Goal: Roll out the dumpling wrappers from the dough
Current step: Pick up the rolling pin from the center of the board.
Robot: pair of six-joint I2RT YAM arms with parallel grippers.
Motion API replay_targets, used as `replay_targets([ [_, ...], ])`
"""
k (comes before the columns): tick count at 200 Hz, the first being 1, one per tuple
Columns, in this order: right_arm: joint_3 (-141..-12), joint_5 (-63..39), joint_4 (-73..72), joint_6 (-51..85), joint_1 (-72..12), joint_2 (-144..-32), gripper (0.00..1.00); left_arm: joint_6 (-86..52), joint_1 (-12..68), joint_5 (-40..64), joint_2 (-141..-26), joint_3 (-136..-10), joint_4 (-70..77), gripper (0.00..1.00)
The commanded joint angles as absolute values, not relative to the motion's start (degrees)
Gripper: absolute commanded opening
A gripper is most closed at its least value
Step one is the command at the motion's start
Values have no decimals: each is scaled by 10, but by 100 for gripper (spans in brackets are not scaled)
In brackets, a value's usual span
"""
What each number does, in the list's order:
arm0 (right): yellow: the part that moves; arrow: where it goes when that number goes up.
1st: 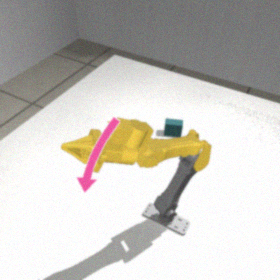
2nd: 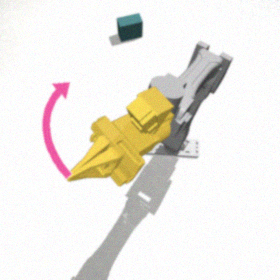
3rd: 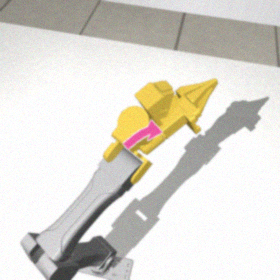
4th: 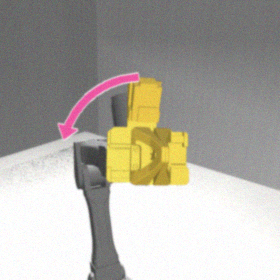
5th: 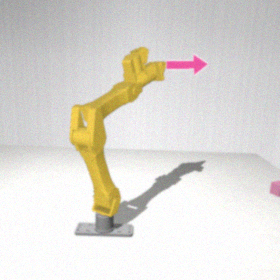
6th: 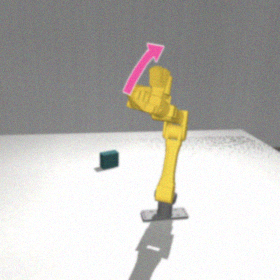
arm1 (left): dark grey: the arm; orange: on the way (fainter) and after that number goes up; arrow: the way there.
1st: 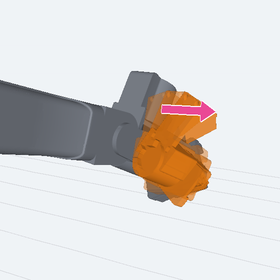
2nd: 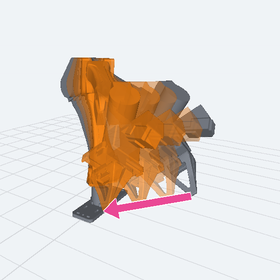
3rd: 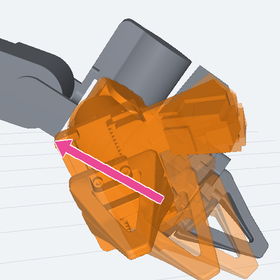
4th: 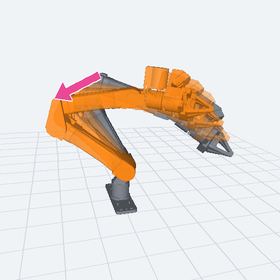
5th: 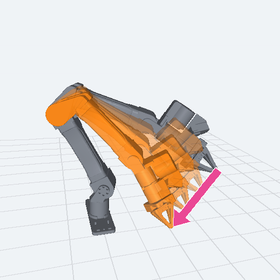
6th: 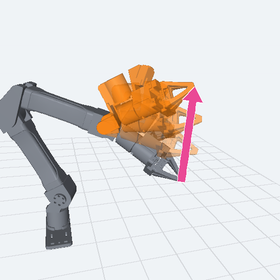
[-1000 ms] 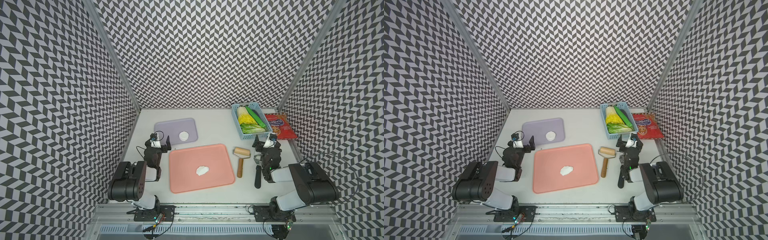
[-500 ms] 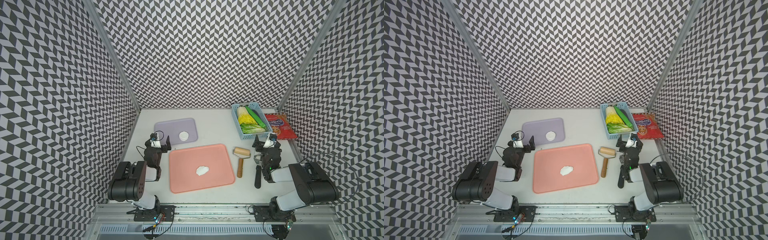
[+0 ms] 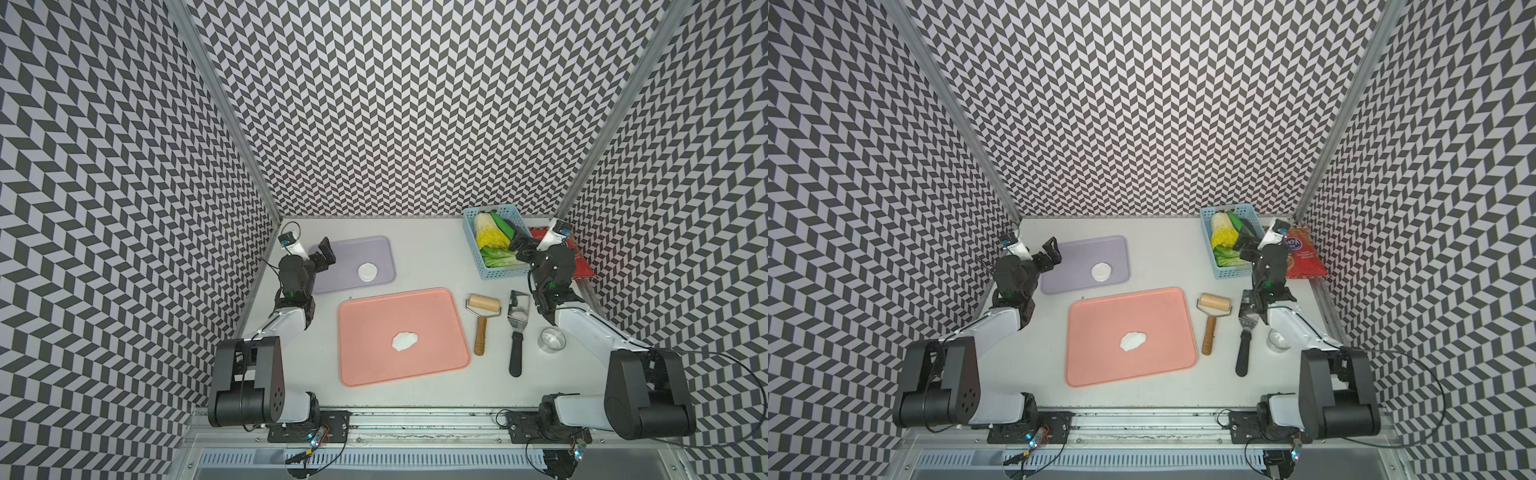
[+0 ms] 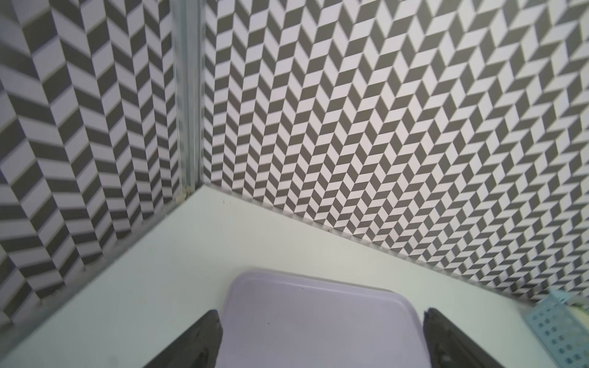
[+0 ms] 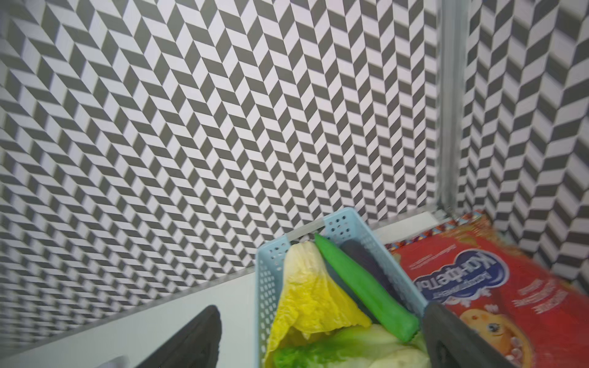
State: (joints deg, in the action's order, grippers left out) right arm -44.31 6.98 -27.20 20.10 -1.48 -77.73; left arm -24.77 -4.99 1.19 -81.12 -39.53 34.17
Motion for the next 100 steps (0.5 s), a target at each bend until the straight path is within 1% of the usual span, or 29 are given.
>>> replay_targets([
  [1,-465,-46,-150,349,18,-789,100,-430,-100,132,-821,-414,291,100],
  [12,-465,-145,-170,349,37,-798,100,-470,-116,189,-824,-400,336,100],
  [21,-473,-198,-160,347,46,-801,100,-485,-118,210,-820,-389,363,100],
  [32,-478,-229,-160,345,46,-796,100,-483,-114,216,-810,-387,358,100],
  [52,-462,-248,-180,360,45,-759,100,-487,-103,209,-776,-375,345,100],
  [62,-440,-246,-210,406,48,-732,100,-527,-104,204,-758,-356,351,100],
  [70,-416,-249,-243,474,54,-715,100,-573,-111,206,-751,-343,343,100],
  [87,-374,-348,-358,553,69,-712,100,-595,-122,287,-770,-338,378,100],
  [92,-374,-376,-374,556,69,-720,100,-586,-120,313,-777,-346,381,94],
  [100,-393,-425,-358,546,69,-734,94,-574,-115,338,-783,-361,362,83],
])
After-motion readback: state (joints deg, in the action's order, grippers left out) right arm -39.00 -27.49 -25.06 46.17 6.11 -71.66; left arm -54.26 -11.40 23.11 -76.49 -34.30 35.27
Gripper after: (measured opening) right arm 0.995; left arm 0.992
